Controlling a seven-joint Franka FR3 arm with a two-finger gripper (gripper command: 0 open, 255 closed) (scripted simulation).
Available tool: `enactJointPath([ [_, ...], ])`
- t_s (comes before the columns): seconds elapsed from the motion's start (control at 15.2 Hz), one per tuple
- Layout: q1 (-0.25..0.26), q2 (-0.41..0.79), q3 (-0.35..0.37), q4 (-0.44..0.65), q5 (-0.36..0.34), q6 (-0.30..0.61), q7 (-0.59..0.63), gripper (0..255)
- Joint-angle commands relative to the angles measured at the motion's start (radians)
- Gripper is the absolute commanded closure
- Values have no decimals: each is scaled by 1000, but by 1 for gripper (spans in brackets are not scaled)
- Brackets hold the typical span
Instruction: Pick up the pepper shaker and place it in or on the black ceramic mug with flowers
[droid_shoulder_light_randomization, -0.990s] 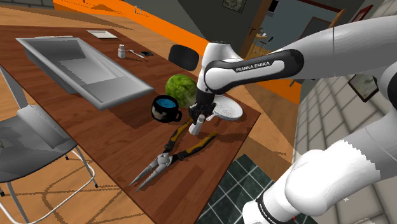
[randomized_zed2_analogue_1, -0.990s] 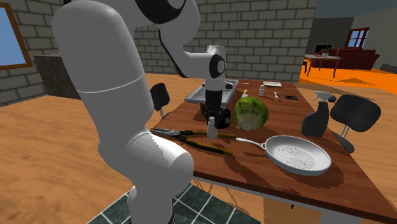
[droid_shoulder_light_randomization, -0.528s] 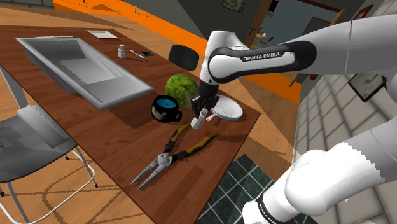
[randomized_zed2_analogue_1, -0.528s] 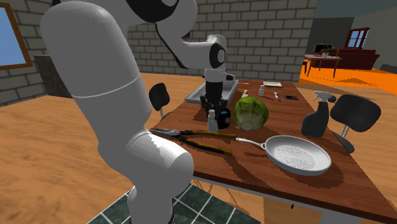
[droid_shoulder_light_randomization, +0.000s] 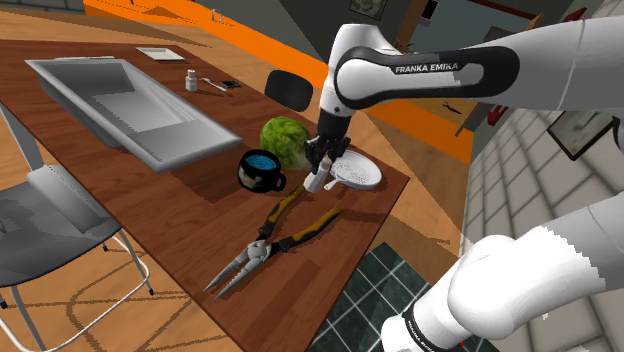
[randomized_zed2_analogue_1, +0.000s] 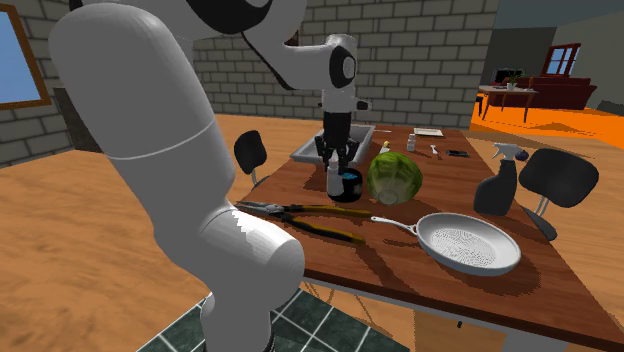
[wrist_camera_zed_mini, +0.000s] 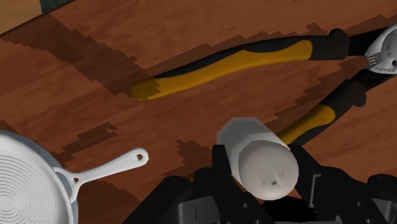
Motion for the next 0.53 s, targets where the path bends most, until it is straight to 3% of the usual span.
enactJointPath([
  [0.0,0,-5,-1,20,0,-26,-1,255],
  [0.46,-1,-22,-3,99,1,-122,-4,255],
])
